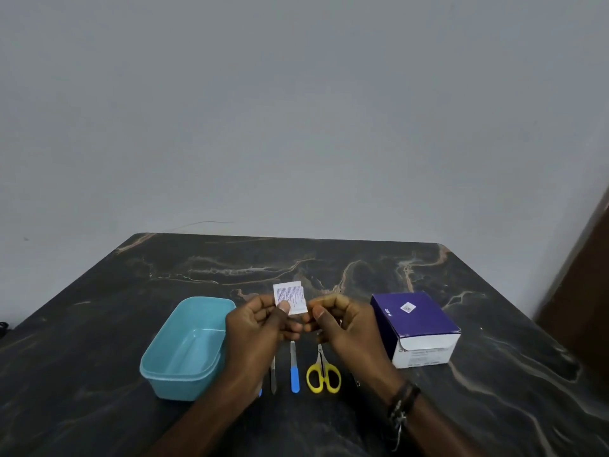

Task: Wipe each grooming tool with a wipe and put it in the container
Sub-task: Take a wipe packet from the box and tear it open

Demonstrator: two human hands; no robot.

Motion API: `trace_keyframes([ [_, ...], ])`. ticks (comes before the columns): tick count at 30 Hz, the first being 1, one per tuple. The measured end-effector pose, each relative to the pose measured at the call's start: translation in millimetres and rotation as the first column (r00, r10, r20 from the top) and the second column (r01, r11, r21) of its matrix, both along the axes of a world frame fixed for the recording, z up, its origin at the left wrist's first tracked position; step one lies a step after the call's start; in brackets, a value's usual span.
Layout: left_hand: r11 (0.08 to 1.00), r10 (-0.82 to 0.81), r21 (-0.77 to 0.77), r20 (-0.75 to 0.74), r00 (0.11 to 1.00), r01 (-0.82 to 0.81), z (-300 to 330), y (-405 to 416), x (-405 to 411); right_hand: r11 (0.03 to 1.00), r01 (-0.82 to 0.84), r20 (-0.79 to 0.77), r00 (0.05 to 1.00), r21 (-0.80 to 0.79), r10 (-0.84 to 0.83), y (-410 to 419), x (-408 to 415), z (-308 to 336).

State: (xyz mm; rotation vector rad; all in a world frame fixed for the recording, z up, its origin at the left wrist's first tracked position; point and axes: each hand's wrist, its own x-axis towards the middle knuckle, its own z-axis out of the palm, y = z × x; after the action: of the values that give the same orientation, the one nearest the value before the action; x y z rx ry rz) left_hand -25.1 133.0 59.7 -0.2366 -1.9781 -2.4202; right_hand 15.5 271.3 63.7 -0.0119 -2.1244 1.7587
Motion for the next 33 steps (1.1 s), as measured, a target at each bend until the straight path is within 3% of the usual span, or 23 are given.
trace_keyframes([
  [16,0.999,-0.035,-0.018,-0.131,0.991,0.033,-9.7,-0.9,8.2,0.999,-0.05,-0.098,0.994,-0.008,0.049,-3.8,4.3,-0.6],
  [33,0.999,0.004,-0.045,-0.214,0.977,-0.014,-19.0,1.2,9.7,0.945,0.105,-0.2,0.979,0.31,-0.043,0.6,5.6,-7.5],
])
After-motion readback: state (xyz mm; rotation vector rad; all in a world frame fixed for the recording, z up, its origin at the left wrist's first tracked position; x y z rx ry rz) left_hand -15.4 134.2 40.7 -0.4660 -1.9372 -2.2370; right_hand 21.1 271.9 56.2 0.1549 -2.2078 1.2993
